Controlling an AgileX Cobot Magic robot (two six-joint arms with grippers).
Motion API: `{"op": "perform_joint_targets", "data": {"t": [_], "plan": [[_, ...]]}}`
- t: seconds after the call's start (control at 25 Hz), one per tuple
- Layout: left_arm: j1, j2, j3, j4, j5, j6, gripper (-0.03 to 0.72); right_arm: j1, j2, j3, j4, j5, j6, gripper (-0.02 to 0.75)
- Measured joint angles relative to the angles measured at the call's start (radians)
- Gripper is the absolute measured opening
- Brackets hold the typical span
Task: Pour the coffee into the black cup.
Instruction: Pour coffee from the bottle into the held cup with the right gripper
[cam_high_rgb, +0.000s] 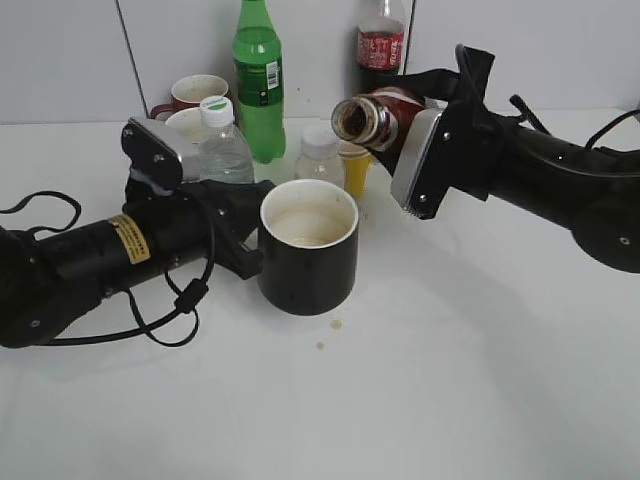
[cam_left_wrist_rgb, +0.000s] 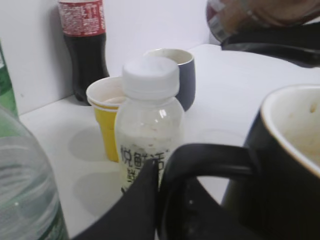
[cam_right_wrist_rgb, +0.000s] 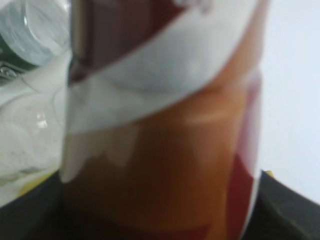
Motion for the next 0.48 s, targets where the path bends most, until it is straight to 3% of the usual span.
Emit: {"op": "perform_joint_targets", "data": {"t": [0.48], "plan": [[-0.003,0.000,-0.001,0.077,-0.066,-0.035,0.048,0.000,0.000,-0.001,0.003,0.003,-0.296,0.501]]}}
